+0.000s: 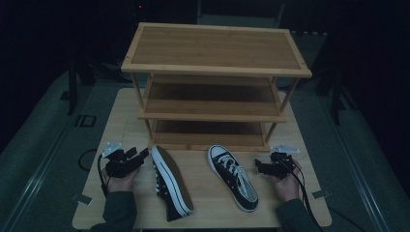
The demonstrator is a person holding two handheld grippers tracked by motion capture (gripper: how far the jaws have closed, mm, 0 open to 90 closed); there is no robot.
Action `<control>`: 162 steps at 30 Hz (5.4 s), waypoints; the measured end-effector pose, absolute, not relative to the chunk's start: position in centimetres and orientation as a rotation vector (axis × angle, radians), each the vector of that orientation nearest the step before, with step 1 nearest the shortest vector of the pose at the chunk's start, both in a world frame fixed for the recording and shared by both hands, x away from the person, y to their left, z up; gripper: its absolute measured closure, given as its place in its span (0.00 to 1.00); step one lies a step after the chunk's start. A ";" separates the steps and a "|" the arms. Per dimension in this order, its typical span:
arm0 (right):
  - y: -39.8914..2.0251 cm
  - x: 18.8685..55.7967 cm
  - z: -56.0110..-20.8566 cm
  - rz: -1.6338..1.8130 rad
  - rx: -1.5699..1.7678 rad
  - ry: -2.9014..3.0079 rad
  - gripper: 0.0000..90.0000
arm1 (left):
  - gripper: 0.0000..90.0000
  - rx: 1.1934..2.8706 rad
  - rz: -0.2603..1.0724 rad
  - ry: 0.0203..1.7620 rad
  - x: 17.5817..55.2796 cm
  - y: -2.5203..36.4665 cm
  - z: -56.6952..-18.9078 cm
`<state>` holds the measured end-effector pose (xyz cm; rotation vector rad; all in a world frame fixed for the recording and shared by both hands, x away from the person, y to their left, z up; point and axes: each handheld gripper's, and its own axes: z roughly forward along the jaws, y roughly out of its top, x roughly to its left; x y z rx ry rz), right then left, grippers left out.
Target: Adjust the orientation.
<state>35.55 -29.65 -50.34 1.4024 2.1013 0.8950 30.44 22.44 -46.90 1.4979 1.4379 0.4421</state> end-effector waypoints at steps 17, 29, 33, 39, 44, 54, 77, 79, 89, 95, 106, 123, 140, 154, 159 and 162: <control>-29.6 35.2 -50.4 0.901 1.389 2.111 0.15 | 0.55 1.544 0.433 1.334 28.2 21.5 -45.8; -29.6 35.2 -50.4 0.901 1.389 2.111 0.15 | 0.74 1.648 0.387 1.254 26.1 19.4 -45.7; -29.6 35.2 -50.4 0.901 1.389 2.111 0.15 | 0.81 1.691 0.378 1.226 25.3 19.0 -45.8; -29.6 35.2 -50.4 0.901 1.389 2.111 0.15 | 0.88 1.759 0.371 1.205 25.0 17.9 -46.1; -29.6 35.2 -50.4 0.901 1.389 2.111 0.15 | 0.89 1.771 0.381 1.192 25.2 17.6 -45.9; -29.6 35.2 -50.4 0.901 1.389 2.111 0.15 | 0.87 1.809 0.380 1.121 26.4 15.6 -45.0; -29.6 35.2 -50.4 0.901 1.389 2.111 0.15 | 0.84 1.949 0.374 0.983 30.0 10.1 -44.2; -29.6 35.2 -50.4 0.901 1.389 2.111 0.15 | 0.85 1.974 0.380 0.987 30.3 9.5 -44.3; -29.6 35.1 -50.4 0.904 1.383 2.115 0.15 | 0.83 1.981 0.373 1.005 30.5 9.0 -44.9; -29.6 35.1 -50.4 0.904 1.383 2.115 0.15 | 0.71 1.923 0.402 1.000 29.4 9.9 -43.7; -29.6 35.1 -50.4 0.904 1.384 2.114 0.15 | 0.54 1.888 0.423 1.039 27.9 10.6 -43.0; -29.6 35.1 -50.4 0.905 1.384 2.115 0.15 | 0.42 1.921 0.382 1.077 26.8 9.7 -45.0; -29.6 35.1 -50.4 0.905 1.385 2.114 0.15 | 0.65 1.958 0.248 1.102 27.2 8.7 -46.6; -29.6 35.1 -50.4 0.904 1.384 2.114 0.15 | 0.94 1.979 0.239 1.122 26.8 9.3 -46.1; -29.6 35.1 -50.4 0.905 1.384 2.114 0.15 | 0.97 1.966 0.244 1.150 26.3 10.1 -45.9; -29.6 35.1 -50.4 0.905 1.384 2.114 0.15 | 0.96 1.957 0.240 1.156 26.3 9.8 -46.0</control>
